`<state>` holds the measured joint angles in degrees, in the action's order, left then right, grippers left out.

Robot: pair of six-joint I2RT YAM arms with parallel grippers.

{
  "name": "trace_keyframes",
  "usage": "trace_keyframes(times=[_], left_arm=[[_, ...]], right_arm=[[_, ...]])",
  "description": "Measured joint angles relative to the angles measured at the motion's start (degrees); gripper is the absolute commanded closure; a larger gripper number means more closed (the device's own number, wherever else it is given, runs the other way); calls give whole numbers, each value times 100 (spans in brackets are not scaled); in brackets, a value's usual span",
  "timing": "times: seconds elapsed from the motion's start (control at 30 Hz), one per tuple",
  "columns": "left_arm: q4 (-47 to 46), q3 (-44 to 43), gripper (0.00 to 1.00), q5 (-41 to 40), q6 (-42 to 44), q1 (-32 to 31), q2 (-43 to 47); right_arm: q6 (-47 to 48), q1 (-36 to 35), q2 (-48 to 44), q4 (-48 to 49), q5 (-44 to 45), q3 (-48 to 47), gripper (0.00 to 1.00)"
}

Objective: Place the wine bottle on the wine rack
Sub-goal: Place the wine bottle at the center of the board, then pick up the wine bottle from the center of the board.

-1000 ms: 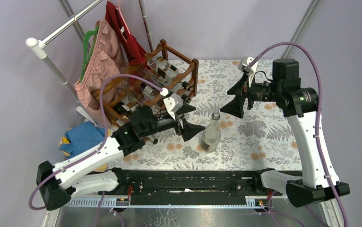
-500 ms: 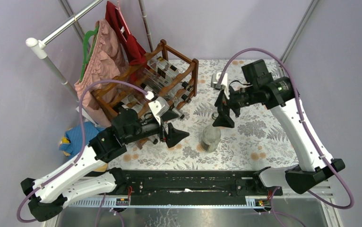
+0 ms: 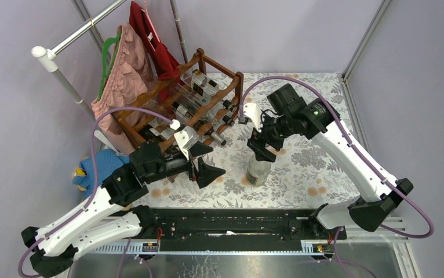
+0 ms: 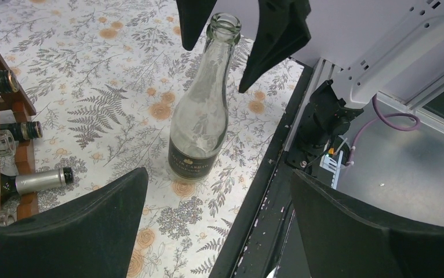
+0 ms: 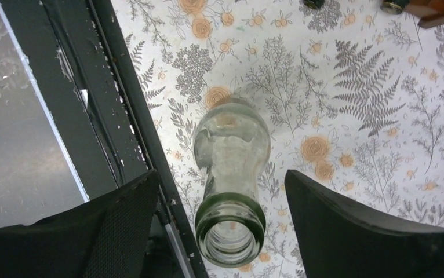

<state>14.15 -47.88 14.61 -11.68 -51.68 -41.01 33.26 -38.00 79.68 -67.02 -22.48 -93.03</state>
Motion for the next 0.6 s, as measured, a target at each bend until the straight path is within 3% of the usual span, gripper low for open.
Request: trace_keyframes(times=[0.4, 0.6], left_arm=[[22, 57, 1, 0, -2, 0, 42], [98, 57, 1, 2, 28, 0, 4]], right_arm=[[-247, -52, 22, 61, 356, 9, 98], [-254, -52, 9, 59, 354, 9, 100]])
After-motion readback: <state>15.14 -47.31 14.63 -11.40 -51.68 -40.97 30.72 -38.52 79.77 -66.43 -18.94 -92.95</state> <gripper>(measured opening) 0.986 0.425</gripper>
